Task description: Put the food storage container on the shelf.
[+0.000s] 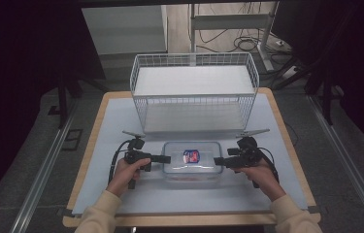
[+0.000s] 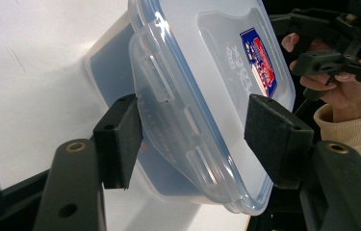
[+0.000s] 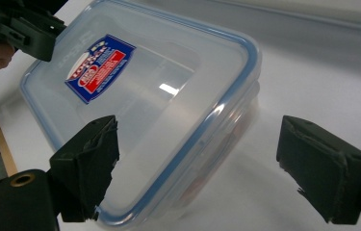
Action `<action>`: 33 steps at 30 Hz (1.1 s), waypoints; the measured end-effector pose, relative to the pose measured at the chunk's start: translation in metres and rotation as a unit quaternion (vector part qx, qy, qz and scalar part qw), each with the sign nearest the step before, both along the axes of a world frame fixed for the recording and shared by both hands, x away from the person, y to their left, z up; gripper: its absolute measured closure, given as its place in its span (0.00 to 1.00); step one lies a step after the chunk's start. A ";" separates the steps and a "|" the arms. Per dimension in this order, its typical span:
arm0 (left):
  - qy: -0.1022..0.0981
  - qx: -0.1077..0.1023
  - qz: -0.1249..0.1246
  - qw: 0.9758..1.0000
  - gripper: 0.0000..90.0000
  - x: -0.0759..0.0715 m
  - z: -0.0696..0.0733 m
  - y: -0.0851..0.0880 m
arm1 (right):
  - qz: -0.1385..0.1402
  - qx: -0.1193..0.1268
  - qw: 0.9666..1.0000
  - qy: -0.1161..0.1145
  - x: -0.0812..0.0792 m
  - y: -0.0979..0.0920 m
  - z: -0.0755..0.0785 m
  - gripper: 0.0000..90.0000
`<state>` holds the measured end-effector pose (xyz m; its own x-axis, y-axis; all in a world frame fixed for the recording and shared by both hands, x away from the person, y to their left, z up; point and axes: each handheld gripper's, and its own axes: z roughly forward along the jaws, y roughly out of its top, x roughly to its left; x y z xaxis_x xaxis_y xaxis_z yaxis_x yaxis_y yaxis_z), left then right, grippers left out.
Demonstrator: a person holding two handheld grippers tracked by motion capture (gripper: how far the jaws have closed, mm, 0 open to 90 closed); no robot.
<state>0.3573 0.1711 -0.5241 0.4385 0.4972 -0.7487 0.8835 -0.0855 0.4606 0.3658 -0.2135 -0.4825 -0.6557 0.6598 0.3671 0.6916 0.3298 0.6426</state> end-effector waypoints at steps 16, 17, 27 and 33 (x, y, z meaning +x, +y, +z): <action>-0.001 -0.002 0.004 1.000 0.44 -0.001 -0.001 0.000 | -0.005 0.096 0.984 0.153 0.022 -0.001 -0.023 0.25; -0.001 -0.002 0.004 1.000 0.44 -0.001 -0.001 0.000 | -0.006 0.099 0.983 0.157 0.022 -0.001 -0.024 0.25; -0.003 -0.001 0.005 1.000 0.44 -0.001 -0.001 0.000 | -0.012 0.113 0.976 0.183 0.025 -0.003 -0.029 0.24; -0.004 0.000 0.008 1.000 0.44 -0.002 0.000 0.000 | -0.021 0.119 0.977 0.176 0.024 -0.006 -0.025 0.35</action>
<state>0.3552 0.1710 -0.5246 0.4372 0.5038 -0.7450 0.8806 -0.0715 0.4684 0.3897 -0.2199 -0.5077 -0.4354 0.5514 0.7116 0.8934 0.1670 0.4171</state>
